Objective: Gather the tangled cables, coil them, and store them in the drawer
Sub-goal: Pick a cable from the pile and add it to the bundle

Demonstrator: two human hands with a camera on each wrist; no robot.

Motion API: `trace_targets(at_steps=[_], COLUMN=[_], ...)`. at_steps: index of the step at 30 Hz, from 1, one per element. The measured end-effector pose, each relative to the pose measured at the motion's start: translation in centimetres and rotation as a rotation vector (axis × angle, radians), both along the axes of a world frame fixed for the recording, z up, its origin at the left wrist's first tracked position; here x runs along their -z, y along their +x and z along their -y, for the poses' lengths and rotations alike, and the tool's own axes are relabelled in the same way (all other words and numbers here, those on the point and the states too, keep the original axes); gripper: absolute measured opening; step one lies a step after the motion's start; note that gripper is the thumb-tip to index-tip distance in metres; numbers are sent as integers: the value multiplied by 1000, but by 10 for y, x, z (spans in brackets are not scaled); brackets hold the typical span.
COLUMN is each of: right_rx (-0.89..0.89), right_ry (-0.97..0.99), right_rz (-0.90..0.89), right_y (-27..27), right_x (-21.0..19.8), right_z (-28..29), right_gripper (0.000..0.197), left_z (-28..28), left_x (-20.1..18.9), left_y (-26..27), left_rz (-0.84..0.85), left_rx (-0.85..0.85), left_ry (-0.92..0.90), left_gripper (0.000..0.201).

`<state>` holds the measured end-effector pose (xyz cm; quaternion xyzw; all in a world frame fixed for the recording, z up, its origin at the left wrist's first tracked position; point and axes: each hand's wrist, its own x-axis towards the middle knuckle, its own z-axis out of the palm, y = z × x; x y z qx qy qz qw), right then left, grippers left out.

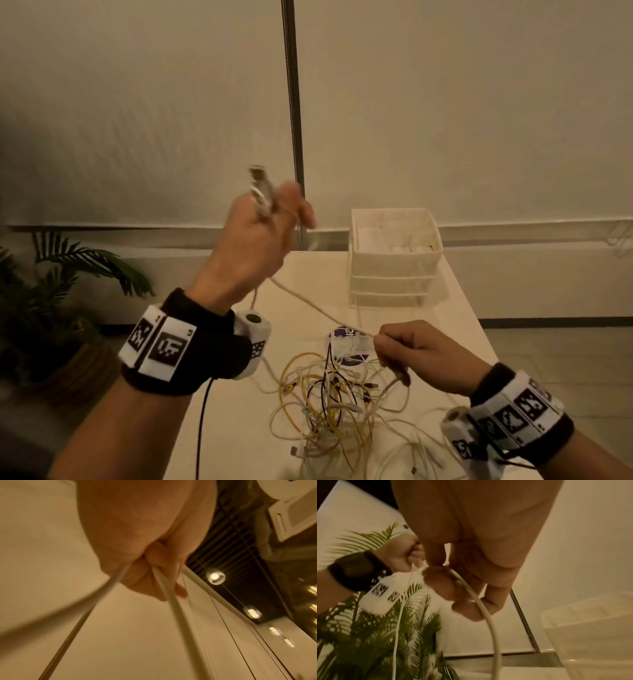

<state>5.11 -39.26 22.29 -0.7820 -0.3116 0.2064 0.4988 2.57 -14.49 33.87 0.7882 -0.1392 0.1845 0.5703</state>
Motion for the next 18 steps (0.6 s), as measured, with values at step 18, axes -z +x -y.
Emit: trace_targets(at_steps=[18], right_rx=[81], right_ry=[324], right_rz=[-60], right_y=[8], right_x=[-26], right_z=[-34], right_gripper=[23], left_z=[10], left_x=[17], left_y=[19], left_rz=[24], left_rx=[-343], left_ry=[192], left_gripper=[38])
